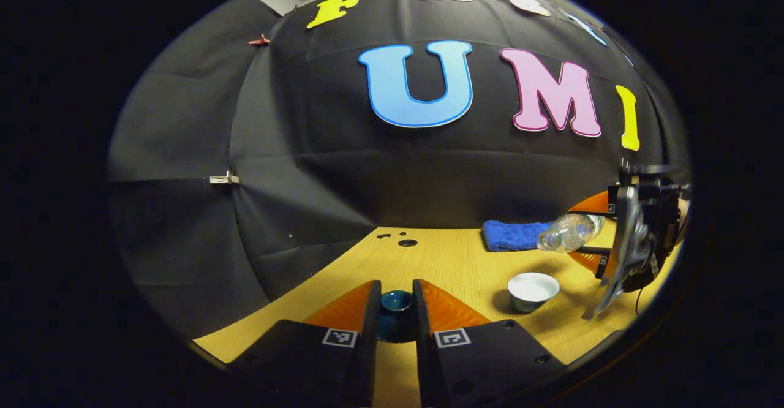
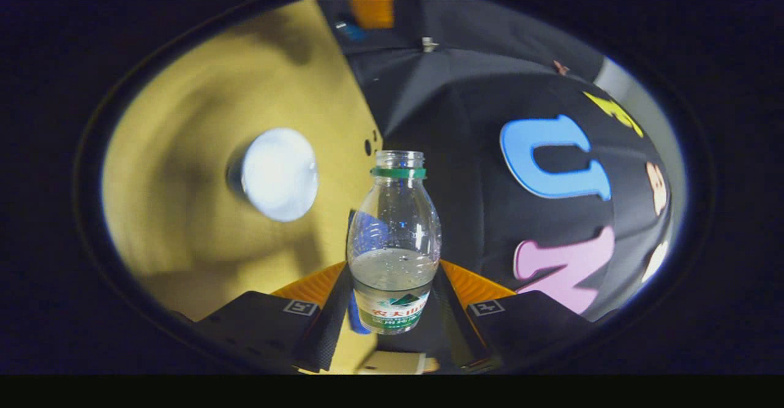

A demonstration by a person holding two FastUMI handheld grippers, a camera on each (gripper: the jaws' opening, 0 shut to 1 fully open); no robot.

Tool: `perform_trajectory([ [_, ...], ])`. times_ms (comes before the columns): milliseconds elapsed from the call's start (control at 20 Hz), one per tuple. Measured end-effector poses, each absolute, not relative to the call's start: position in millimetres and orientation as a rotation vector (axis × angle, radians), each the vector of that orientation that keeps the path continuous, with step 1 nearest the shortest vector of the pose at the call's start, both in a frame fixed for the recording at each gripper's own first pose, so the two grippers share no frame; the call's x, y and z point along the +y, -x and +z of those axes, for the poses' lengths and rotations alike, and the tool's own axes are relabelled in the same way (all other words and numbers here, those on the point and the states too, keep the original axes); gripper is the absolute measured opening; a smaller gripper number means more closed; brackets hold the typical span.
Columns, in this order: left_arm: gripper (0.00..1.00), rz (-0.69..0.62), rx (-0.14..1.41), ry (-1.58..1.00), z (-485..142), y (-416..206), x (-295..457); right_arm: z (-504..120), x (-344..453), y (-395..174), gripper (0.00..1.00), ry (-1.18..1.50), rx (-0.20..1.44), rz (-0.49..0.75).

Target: Open the teacup lid with one hand, grasp the water bottle and pour water into the teacup with the other hand; after pouring, place the water bottle on the coaster and then close the teacup lid.

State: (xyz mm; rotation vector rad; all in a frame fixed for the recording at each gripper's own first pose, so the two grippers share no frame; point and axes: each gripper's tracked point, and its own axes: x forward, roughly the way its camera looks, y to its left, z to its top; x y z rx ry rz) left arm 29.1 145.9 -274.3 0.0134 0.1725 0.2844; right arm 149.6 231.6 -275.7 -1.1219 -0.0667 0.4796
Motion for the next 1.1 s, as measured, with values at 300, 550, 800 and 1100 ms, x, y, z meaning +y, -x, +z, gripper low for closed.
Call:
perform_trajectory([
  [300,0.31,0.261,0.166,-0.048,-263.1,-43.6,127.1,-257.8,208.0,-147.8,0.75,0.468,0.109,0.458],
  [550,0.31,0.218,0.156,-0.043,-255.7,-61.1,98.6,-228.0,165.4,-155.1,0.75,0.049,0.122,0.405],
  [800,0.27,0.165,0.151,-0.045,-253.0,-83.3,67.3,-239.0,119.8,-147.1,0.75,-0.113,0.114,0.349],
  [1100,0.31,0.118,0.156,-0.047,-256.2,-104.1,38.1,-275.6,80.4,-139.4,0.75,-0.171,0.165,0.286],
])
